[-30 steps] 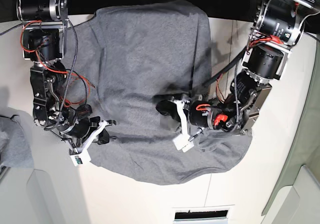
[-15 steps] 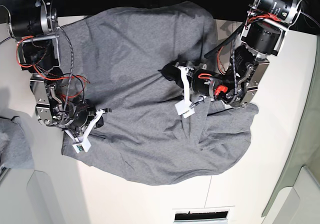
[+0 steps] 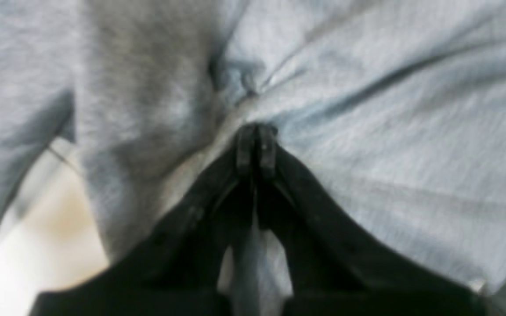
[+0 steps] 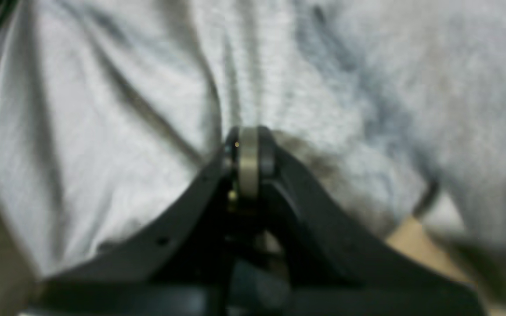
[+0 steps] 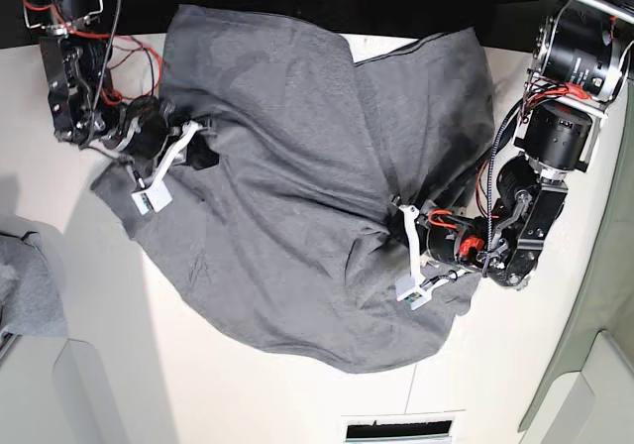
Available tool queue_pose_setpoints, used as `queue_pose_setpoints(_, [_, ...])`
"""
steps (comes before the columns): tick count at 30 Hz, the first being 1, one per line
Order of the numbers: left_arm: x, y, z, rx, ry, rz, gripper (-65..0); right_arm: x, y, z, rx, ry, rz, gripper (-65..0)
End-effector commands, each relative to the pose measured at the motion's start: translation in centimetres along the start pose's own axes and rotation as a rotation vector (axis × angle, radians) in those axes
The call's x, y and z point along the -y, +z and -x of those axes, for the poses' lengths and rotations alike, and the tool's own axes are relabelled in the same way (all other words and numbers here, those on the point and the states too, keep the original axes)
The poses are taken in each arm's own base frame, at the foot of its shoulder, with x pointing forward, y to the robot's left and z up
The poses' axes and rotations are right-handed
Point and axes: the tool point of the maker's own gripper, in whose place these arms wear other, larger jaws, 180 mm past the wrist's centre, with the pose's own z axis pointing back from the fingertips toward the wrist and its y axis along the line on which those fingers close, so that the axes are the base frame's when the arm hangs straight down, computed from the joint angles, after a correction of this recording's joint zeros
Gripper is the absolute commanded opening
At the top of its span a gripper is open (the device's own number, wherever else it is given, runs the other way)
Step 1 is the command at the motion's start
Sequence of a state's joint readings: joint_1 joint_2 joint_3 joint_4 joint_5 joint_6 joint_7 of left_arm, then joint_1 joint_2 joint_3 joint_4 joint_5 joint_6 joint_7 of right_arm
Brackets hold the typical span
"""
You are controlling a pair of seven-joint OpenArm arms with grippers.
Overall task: Layout the t-shirt on the table in an organized manner, then fold the t-shirt properly
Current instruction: 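Pinch the shirt body with both grippers and drag it outward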
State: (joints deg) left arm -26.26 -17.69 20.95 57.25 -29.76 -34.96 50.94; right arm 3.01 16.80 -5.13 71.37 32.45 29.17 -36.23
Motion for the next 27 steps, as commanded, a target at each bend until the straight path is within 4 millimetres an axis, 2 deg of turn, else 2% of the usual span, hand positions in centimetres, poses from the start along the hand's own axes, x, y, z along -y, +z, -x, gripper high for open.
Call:
queue_pose_setpoints(1, [0.3, 0.5, -2.6, 0.064, -0.014, 0.010, -63.7, -0.7, 0.1, 0.5, -0.025, 0.028, -0.003, -65.0])
queue_pose_setpoints(4, [2.3, -0.3, -3.1, 0.061, -0.010, 0.057, -63.7, -2.6, 0.4, -0.3, 0.026, 0.071, -0.021, -65.0])
queue_pose_setpoints(7, [4.1, -0.6, -3.9, 0.079, 0.012, 0.119, -63.7, -3.4, 1.1, -2.8, 0.097, 0.113, -0.022, -65.0])
queue_pose_setpoints(11, [5.3, 0.4, -5.3, 0.143, 0.010, 0.205, -63.7, -2.6, 2.0, -6.5, 0.163, 0.153, 0.016, -65.0])
queue_pose_setpoints(14, [5.8, 2.0, -5.1, 0.152, 0.021, 0.269, -63.7, -1.2, 2.6, -9.0, 0.192, 0.186, 0.083, -65.0])
queue_pose_setpoints(17, [6.4, 3.4, -4.0, 0.141, 0.014, 0.327, -63.7, 0.7, 3.1, -11.6, 0.211, 0.213, 0.182, -65.0])
queue_pose_setpoints(21, [6.1, 4.5, -2.0, 0.127, -0.014, 0.310, -63.7, 3.4, 2.9, -14.4, 0.236, 0.218, 0.255, -65.0])
queue_pose_setpoints(24, [5.6, 5.0, 0.2, 0.099, -0.021, 0.288, -63.7, 5.3, 2.2, -15.6, 0.241, 0.174, 0.267, -65.0])
queue_pose_setpoints(27, [4.6, 5.4, 3.3, 0.051, 0.003, 0.264, -63.7, 6.8, 1.6, -16.0, 0.231, 0.134, 0.275, -65.0])
